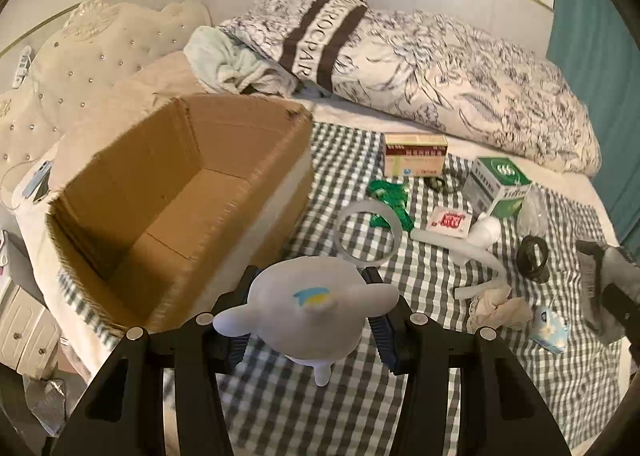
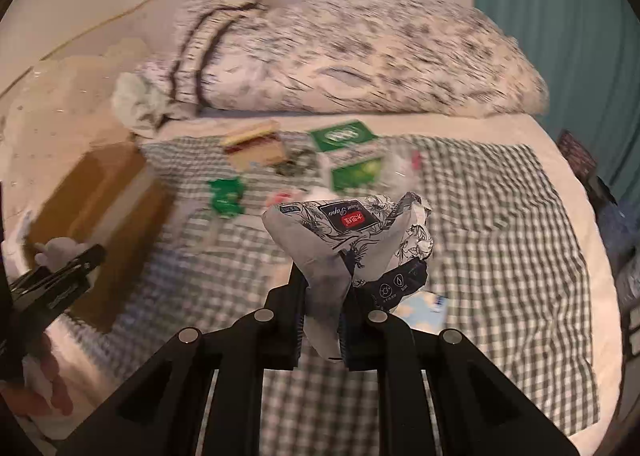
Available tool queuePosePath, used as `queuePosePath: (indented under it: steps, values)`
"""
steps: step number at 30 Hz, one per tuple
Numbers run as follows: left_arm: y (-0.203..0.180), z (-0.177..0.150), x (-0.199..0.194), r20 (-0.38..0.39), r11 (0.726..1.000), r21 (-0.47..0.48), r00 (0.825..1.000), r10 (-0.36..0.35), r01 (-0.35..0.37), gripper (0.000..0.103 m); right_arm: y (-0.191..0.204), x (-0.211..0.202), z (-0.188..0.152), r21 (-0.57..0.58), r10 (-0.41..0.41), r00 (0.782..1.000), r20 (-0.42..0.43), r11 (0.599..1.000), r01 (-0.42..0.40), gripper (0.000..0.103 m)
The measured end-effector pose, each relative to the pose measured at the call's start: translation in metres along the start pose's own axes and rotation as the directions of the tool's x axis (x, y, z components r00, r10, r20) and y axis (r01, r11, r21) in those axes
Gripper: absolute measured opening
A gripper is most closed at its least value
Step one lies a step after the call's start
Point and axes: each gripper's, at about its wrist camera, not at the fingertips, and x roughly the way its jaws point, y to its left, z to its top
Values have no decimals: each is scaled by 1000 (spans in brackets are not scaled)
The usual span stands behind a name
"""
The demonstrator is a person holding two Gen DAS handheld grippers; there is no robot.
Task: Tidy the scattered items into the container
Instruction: 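Carry both held items over the cardboard box and open both tools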
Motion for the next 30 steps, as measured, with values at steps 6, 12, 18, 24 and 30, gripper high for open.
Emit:
queuePosePath:
  steps: [6,12,18,24,30]
  values:
    - [38,21,-18,19,999,-42,1000,15,-14,52,58,-24,12,-66,81,996,45,995,-78,13]
    - [80,45,-20,37,996,-83,999,34,-30,52,119,-31,32,-140,179,983,48,975,-171,13]
    - [119,61,3,13,987,-145,997,74,-71,52,191,-13,56,-232,290,957,25,932,-277,14]
    - [150,63,31,-30,978,-184,995,98,-102,52,250,25,78,-263,394,918,-38,883,-389,14]
    - [169,58,59,-85,971,-211,992,94,-110,52,289,66,84,-271,418,903,-98,862,-428,14]
